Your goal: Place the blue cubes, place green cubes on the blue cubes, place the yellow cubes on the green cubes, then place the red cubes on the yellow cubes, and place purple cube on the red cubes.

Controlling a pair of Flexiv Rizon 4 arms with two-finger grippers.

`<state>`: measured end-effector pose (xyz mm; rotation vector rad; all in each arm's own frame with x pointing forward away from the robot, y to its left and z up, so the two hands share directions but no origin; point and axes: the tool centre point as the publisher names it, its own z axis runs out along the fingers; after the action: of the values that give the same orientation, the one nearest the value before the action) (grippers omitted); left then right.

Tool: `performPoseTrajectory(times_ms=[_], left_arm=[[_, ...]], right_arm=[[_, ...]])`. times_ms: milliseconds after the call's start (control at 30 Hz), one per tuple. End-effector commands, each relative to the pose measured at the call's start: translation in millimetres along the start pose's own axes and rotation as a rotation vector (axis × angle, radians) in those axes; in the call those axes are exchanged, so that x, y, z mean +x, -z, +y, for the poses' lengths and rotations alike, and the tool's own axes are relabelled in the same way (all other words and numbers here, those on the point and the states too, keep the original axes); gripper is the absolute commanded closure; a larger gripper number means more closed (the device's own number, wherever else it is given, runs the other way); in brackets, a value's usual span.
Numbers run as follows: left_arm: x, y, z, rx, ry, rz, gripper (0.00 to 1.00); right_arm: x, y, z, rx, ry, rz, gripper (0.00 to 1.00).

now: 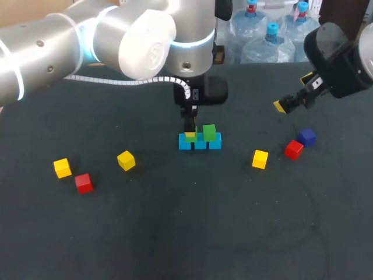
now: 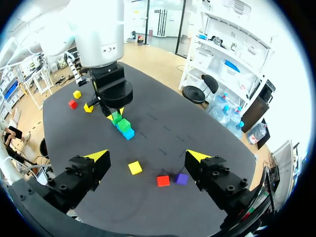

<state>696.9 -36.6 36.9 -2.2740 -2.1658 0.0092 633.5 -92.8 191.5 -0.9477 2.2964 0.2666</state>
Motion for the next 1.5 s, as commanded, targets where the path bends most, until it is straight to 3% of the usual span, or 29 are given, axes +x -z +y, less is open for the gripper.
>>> performPoseTrajectory(times_ms=[33,100,133,167,233,267,300,1333,1500], left_arm=[[-1.2,-1.0,1.3,0.003,0.000,0.005,1.00],[-1.2,-1.0,1.3,0.003,0.000,0.005,1.00],[-1.2,-1.0,1.3,0.003,0.000,0.005,0.90],[-1.2,-1.0,1.3,0.003,0.000,0.005,0.65],[-1.2,-1.0,1.3,0.003,0.000,0.005,0.58],[-1.2,-1.0,1.3,0.003,0.000,0.005,0.33],[-1.2,-1.0,1.3,0.003,0.000,0.005,0.00],[-2.7,-2.4,0.3,0.009,-0.007,0.014,0.00],[-4.9,-2.5,1.0,0.000,-0.003,-0.014,0.00]], right_arm=[[1.7,0.4,1.7,0.010,-0.001,-0.005,0.00],[1.7,0.4,1.7,0.010,-0.001,-0.005,0.00],[1.7,0.4,1.7,0.010,-0.001,-0.005,0.00],[1.7,0.4,1.7,0.010,-0.001,-0.005,0.00],[1.7,0.4,1.7,0.010,-0.001,-0.005,0.00],[1.7,0.4,1.7,0.010,-0.001,-0.005,0.00],[1.7,0.4,1.7,0.010,-0.001,-0.005,0.00],[1.7,0.4,1.7,0.010,-0.001,-0.005,0.00],[1.7,0.4,1.7,0.010,-0.001,-0.005,0.00]])
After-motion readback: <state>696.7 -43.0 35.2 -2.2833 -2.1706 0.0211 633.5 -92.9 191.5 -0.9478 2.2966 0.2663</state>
